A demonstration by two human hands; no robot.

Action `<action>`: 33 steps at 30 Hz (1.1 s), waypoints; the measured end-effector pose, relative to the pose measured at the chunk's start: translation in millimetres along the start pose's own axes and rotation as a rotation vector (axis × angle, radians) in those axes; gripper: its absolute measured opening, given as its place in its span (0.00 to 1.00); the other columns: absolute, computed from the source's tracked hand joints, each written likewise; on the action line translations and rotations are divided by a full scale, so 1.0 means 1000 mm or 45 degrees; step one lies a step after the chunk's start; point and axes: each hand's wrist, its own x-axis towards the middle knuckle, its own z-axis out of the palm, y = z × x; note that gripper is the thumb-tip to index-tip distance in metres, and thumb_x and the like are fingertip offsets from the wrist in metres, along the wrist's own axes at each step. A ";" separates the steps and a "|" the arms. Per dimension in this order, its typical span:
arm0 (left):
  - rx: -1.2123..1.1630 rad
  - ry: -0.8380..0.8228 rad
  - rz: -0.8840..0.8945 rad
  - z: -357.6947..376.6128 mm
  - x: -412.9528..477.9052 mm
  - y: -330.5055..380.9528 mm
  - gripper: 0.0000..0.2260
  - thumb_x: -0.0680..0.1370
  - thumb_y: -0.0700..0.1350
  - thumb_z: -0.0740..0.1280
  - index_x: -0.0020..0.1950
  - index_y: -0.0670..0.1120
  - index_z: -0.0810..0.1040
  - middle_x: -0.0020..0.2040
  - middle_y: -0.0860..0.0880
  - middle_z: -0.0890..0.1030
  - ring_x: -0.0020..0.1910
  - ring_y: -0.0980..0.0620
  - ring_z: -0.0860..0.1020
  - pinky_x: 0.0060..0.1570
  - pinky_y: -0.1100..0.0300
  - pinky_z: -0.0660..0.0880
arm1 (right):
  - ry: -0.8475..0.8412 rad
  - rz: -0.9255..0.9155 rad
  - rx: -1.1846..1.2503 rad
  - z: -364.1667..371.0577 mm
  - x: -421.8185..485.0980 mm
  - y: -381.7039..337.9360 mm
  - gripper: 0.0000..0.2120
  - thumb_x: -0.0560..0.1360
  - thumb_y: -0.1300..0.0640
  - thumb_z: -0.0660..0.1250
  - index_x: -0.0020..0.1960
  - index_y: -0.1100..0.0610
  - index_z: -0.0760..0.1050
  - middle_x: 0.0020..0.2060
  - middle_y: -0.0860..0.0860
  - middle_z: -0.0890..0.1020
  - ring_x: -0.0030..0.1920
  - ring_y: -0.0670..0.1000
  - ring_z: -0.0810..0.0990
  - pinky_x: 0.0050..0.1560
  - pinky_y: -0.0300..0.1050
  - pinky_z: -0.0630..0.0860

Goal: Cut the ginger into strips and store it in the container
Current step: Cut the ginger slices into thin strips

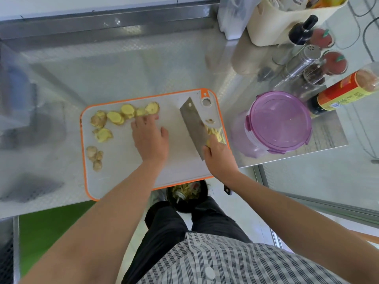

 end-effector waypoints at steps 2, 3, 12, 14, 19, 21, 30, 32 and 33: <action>0.219 0.009 0.139 0.000 0.020 -0.001 0.18 0.70 0.42 0.68 0.60 0.44 0.75 0.57 0.39 0.75 0.57 0.37 0.71 0.55 0.47 0.66 | 0.061 0.079 0.023 -0.004 0.007 0.000 0.13 0.79 0.62 0.54 0.63 0.63 0.63 0.30 0.51 0.67 0.35 0.58 0.68 0.35 0.48 0.63; 0.310 -0.031 0.188 0.000 0.031 -0.002 0.20 0.70 0.43 0.68 0.62 0.44 0.74 0.59 0.39 0.74 0.59 0.37 0.71 0.56 0.46 0.66 | 0.072 0.075 0.046 -0.006 0.010 -0.003 0.14 0.79 0.62 0.54 0.64 0.63 0.62 0.30 0.51 0.67 0.35 0.59 0.68 0.35 0.48 0.63; 0.610 -0.354 0.546 -0.004 0.069 -0.008 0.15 0.68 0.42 0.72 0.52 0.39 0.77 0.48 0.37 0.76 0.50 0.37 0.74 0.48 0.47 0.67 | -0.005 -0.008 0.071 -0.009 0.024 -0.018 0.17 0.79 0.60 0.56 0.66 0.61 0.62 0.34 0.60 0.76 0.34 0.60 0.74 0.34 0.54 0.72; 0.562 -0.365 0.645 -0.003 0.057 -0.010 0.17 0.63 0.43 0.74 0.49 0.40 0.78 0.44 0.39 0.76 0.46 0.38 0.74 0.45 0.48 0.69 | -0.020 -0.032 0.055 -0.009 0.024 -0.018 0.13 0.79 0.60 0.56 0.62 0.62 0.64 0.33 0.60 0.75 0.33 0.60 0.73 0.32 0.52 0.70; 0.309 -0.355 0.884 0.000 0.009 -0.016 0.19 0.61 0.40 0.75 0.50 0.40 0.80 0.42 0.42 0.76 0.42 0.40 0.76 0.41 0.50 0.76 | -0.093 -0.102 -0.102 -0.009 0.015 -0.021 0.02 0.80 0.58 0.55 0.50 0.56 0.61 0.30 0.52 0.68 0.30 0.55 0.66 0.26 0.46 0.56; 0.235 -0.370 0.888 -0.003 -0.010 -0.020 0.21 0.60 0.38 0.75 0.52 0.39 0.80 0.43 0.42 0.77 0.41 0.40 0.77 0.39 0.51 0.77 | -0.129 -0.122 -0.176 -0.007 0.007 -0.022 0.03 0.80 0.58 0.55 0.49 0.56 0.61 0.29 0.50 0.65 0.30 0.56 0.66 0.27 0.46 0.57; 0.041 -0.378 0.576 -0.008 -0.054 -0.024 0.27 0.64 0.31 0.74 0.63 0.37 0.75 0.48 0.40 0.78 0.46 0.40 0.77 0.46 0.48 0.77 | -0.192 -0.204 -0.305 0.005 -0.032 -0.014 0.03 0.80 0.59 0.53 0.49 0.57 0.60 0.35 0.51 0.69 0.35 0.58 0.70 0.36 0.48 0.66; 0.002 -0.375 0.515 -0.010 -0.059 -0.025 0.26 0.65 0.34 0.75 0.62 0.37 0.75 0.50 0.40 0.77 0.49 0.40 0.76 0.49 0.49 0.76 | -0.179 -0.188 -0.318 0.005 -0.032 -0.015 0.03 0.80 0.59 0.53 0.52 0.59 0.63 0.36 0.52 0.70 0.36 0.58 0.70 0.36 0.48 0.66; -0.008 -0.369 0.475 -0.011 -0.061 -0.026 0.25 0.65 0.35 0.76 0.61 0.37 0.76 0.51 0.39 0.76 0.50 0.40 0.76 0.50 0.49 0.76 | -0.177 -0.178 -0.329 0.005 -0.033 -0.016 0.05 0.81 0.59 0.53 0.54 0.59 0.64 0.37 0.52 0.70 0.36 0.58 0.70 0.36 0.48 0.66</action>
